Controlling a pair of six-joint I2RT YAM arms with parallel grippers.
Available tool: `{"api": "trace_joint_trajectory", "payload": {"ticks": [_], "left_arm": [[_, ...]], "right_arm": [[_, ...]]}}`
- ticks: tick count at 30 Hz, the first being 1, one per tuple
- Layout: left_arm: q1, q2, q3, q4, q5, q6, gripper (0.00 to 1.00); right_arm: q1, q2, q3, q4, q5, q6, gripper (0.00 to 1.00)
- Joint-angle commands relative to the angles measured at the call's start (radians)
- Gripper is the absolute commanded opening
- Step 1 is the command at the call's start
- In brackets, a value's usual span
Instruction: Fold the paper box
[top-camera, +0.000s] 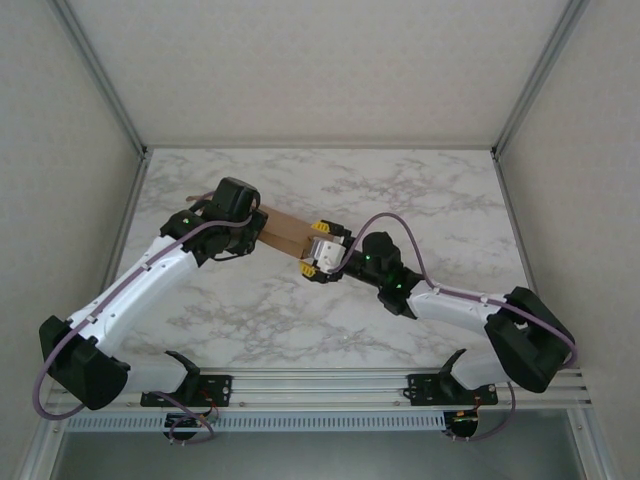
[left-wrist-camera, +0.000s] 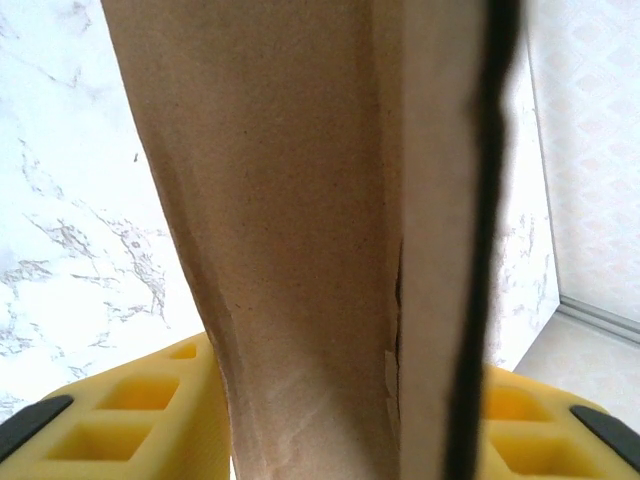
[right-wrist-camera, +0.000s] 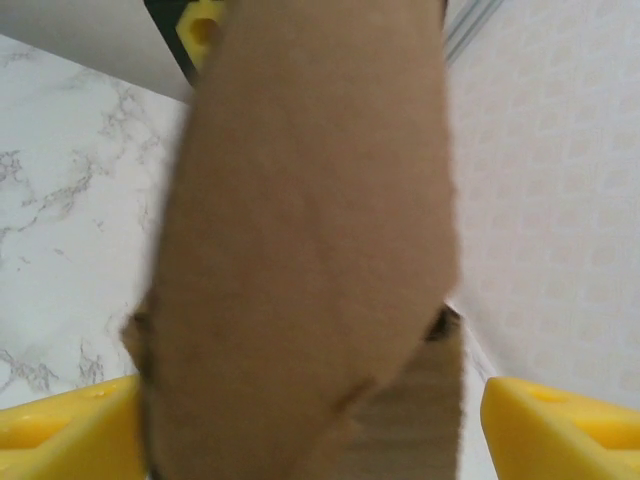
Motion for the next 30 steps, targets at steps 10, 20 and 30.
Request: {"api": "trace_joint_trajectory", "payload": {"ticks": [10,20,30], "left_arm": [[-0.006,-0.02,-0.007,0.025,0.016,-0.023,0.51],[-0.012,-0.13,-0.065,0.164,0.016,0.223,0.88],[-0.026,-0.26,-0.062,0.28,0.108,0.599,0.89]], "right_arm": [[0.024,0.103,-0.009,0.212,0.091,0.127,0.52],[-0.008,0.054,-0.088,0.151,0.023,0.243,0.48],[-0.038,0.07,-0.19,0.26,-0.013,0.493,0.5]]}}
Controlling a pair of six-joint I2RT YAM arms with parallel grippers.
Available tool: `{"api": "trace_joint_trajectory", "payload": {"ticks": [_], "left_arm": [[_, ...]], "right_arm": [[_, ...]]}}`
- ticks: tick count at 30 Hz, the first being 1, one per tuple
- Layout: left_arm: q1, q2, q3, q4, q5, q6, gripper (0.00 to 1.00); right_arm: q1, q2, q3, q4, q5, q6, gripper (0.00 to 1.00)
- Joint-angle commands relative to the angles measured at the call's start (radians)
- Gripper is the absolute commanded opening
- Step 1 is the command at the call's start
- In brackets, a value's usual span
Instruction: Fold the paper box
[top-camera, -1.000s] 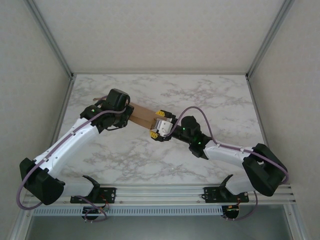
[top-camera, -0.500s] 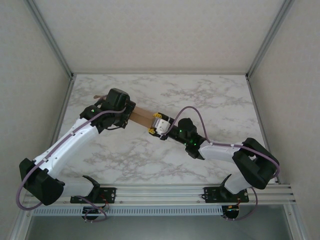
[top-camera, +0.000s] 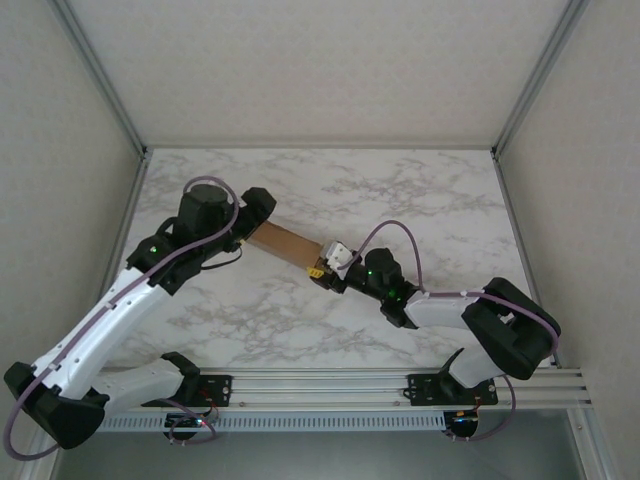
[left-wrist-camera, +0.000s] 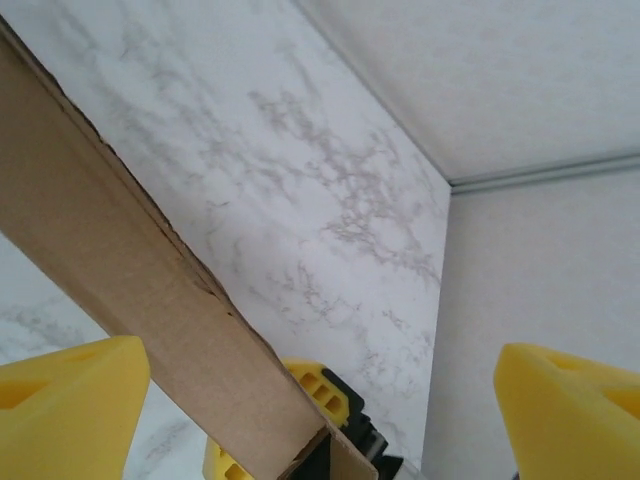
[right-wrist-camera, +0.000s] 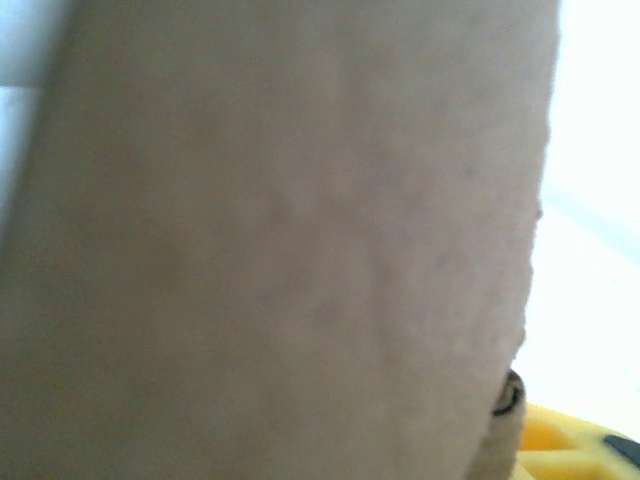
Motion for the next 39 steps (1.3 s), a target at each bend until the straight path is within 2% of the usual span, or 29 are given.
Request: {"api": "trace_joint_trajectory", "payload": {"ticks": [1,5,9,13,19,24,35,37,39], "left_arm": [[-0.006,-0.024,0.044,0.04,-0.004,0.186,0.89],[0.0,-0.022,0.103,0.022,-0.169,0.341,0.9],[0.036,-0.032,0.067,0.106,-0.336,0.437,0.93],[0.091,0.014,0.04,0.198,-0.391,0.443,0.93],[0.169,0.123,0.053,0.263,-0.326,0.399,0.93],[0.204,0.142,0.06,0.324,-0.331,0.418,0.93],[0.303,0.16,-0.021,0.515,-0.349,0.463,0.91],[0.338,0.185,-0.036,0.553,-0.322,0.451,0.91],[0.381,0.225,-0.053,0.607,-0.249,0.439,0.91]], "right_arm": [[-0.024,-0.018,-0.027,0.056,-0.066,0.127,0.5],[-0.049,-0.04,-0.068,0.025,-0.134,0.13,0.52],[-0.056,-0.052,-0.08,-0.01,-0.142,0.117,0.53],[-0.056,-0.046,-0.079,-0.03,-0.131,0.117,0.58],[-0.056,-0.044,-0.056,-0.058,-0.084,0.134,0.68],[-0.055,-0.104,-0.058,-0.085,-0.058,0.141,0.73],[-0.056,-0.343,0.023,-0.311,0.017,0.154,0.78],[-0.055,-0.385,0.051,-0.376,0.042,0.163,0.77],[-0.056,-0.43,0.097,-0.474,0.075,0.184,0.73]]}}
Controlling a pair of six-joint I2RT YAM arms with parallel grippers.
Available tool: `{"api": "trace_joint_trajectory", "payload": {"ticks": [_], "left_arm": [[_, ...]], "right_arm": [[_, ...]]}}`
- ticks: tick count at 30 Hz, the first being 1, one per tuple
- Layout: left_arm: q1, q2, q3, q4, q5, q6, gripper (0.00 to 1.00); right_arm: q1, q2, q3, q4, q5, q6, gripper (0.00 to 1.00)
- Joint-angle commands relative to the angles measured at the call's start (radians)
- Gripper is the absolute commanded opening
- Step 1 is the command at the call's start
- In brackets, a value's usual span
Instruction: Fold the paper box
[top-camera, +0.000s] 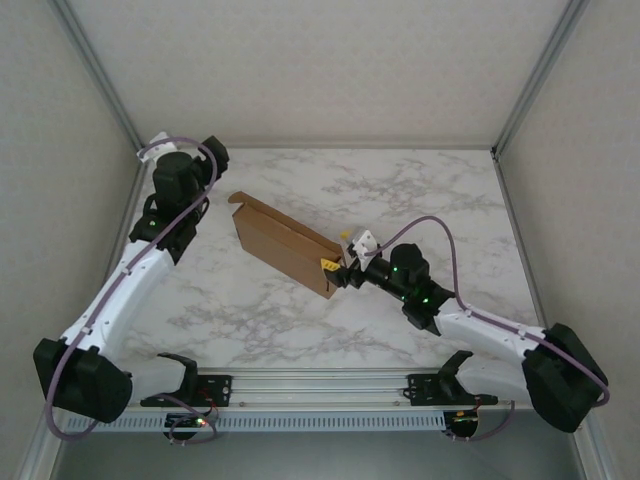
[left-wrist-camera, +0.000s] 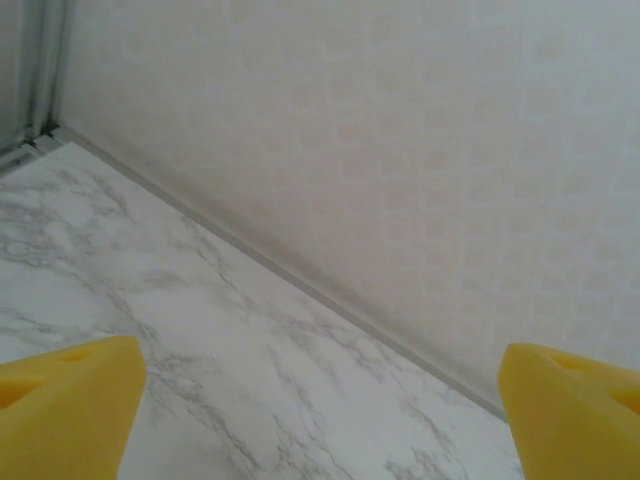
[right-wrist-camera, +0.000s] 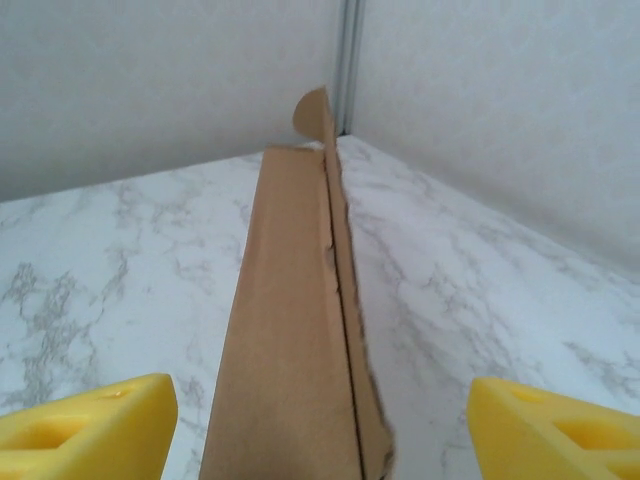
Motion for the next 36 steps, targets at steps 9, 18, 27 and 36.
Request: {"api": "trace_joint_trajectory", "payload": {"ticks": [9,18,27,36], "left_arm": [[0.194,0.347,0.018,0.284,0.596,0.009,0.87],[0.201,0.461,0.027,0.417,0.813,-0.087,0.83],[0.201,0.478,-0.036,0.512,0.849,-0.177,0.81],[0.183,0.431,-0.109,0.572,0.85,-0.232,0.79]], "right_arm": [[-0.004,-0.059,0.468,-0.891,0.218,0.238,0.51],[0.015,0.097,0.74,-1.31,0.144,0.379,0.55],[0.06,0.222,0.798,-1.363,0.163,0.443,0.46],[0.08,0.314,0.869,-1.39,0.202,0.475,0.28]]}}
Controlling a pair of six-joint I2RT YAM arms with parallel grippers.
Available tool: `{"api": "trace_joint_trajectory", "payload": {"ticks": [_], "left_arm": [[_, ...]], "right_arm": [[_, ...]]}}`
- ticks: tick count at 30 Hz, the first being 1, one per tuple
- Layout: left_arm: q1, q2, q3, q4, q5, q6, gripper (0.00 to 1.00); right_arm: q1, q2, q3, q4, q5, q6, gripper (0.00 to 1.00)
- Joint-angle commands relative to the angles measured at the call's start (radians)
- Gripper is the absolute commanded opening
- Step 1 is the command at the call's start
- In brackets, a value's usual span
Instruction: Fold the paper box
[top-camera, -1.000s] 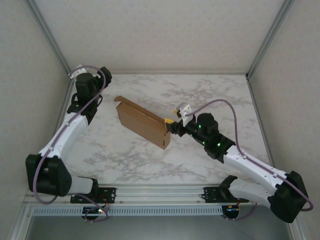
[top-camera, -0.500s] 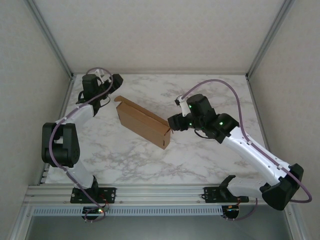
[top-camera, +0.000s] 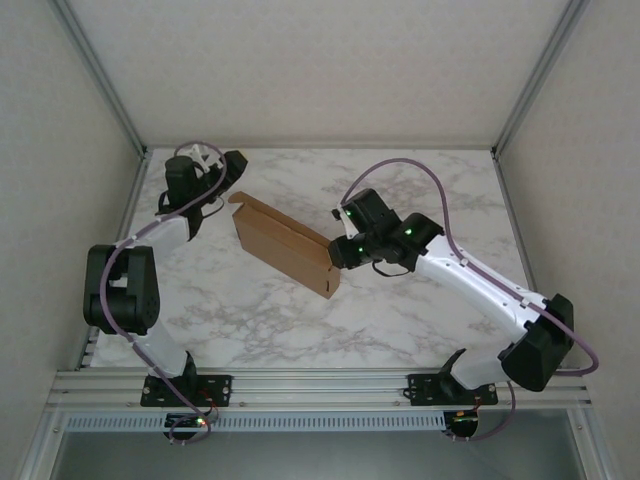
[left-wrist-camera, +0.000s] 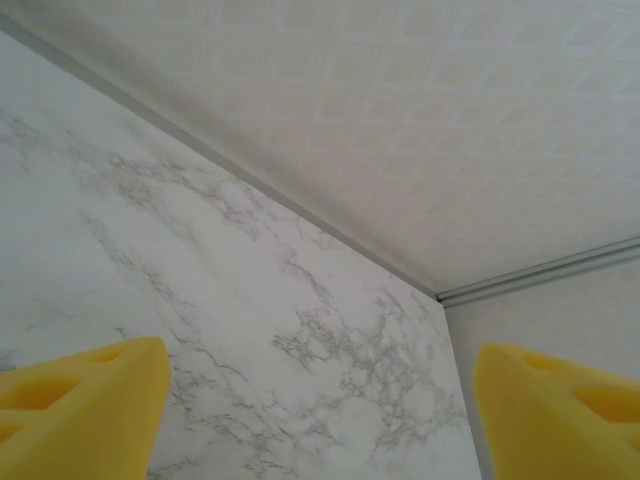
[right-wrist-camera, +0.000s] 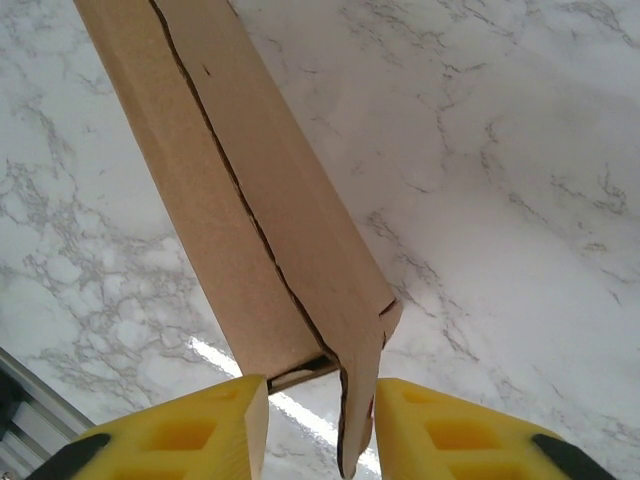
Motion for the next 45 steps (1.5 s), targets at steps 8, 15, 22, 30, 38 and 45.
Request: {"api": "trace_joint_trajectory", "payload": {"ticks": [8,15,22,30,38,45], "left_arm": [[-0.065,-0.164,-0.115,0.079,-0.035,-0.074,0.76],[-0.118,-0.315,-0.224,0.069,-0.133,-0.063,0.76],[-0.154,-0.446,-0.362,0.121,-0.163,-0.124,0.76],[-0.247,-0.553,-0.442,0.099,-0.205,-0.151,0.76],[-0.275,-0.589,-0.463,0.065,-0.235,-0.169,0.75],[-0.285,-0.625,-0.476,0.053,-0.237,-0.17,0.75]], "right_arm": [[0.02,0.053,0.079,-0.094,0.098,0.056,0.2],[0.019,0.067,0.104,-0.11,0.165,0.103,0.16],[0.018,0.112,0.155,-0.097,0.196,0.107,0.12],[-0.014,0.183,0.226,-0.085,0.182,0.068,0.11],[-0.07,0.246,0.279,-0.081,0.103,0.039,0.11],[-0.11,0.295,0.36,-0.103,0.065,0.026,0.11]]}}
